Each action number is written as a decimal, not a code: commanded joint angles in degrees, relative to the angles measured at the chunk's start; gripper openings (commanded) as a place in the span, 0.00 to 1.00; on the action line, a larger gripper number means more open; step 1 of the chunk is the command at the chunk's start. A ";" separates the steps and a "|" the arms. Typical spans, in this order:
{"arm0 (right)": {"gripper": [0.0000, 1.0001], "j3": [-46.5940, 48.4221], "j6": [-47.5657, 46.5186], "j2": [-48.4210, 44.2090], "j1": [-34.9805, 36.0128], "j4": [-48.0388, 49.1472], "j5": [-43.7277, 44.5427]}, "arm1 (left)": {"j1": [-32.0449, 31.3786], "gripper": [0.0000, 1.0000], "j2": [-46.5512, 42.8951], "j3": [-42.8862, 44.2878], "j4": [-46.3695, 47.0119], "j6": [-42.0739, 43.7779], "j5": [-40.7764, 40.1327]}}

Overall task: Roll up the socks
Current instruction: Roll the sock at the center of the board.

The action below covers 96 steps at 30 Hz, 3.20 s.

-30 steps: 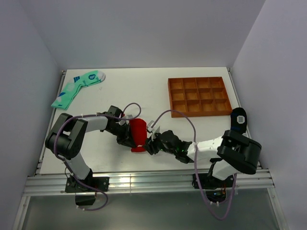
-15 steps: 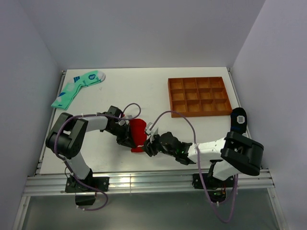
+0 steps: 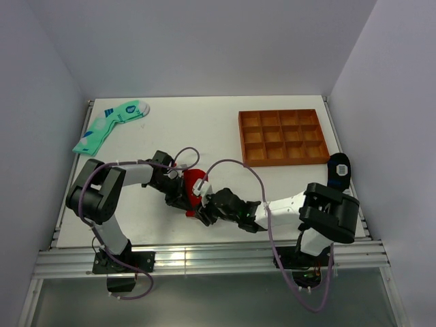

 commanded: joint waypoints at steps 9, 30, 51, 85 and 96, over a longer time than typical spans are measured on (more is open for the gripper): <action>0.50 -0.26 0.14 3.88 0.34 1.89 0.19 | 0.95 0.00 1.05 1.13 -0.78 2.26 -0.94; 0.23 -1.58 4.45 7.22 -3.00 4.27 -2.35 | 1.91 0.00 -0.45 -0.89 1.68 0.24 -0.32; 0.17 3.87 13.77 8.63 -14.51 -4.61 -25.90 | -0.72 0.08 -21.44 -14.33 23.02 -19.88 -21.67; 0.17 25.22 11.49 22.08 -28.14 -49.34 -44.28 | -26.10 0.46 -48.52 -43.87 62.59 -15.50 -59.64; 0.17 33.04 6.66 26.74 -28.84 -61.20 -44.72 | -35.17 0.46 -43.44 -41.94 67.24 -7.50 -67.81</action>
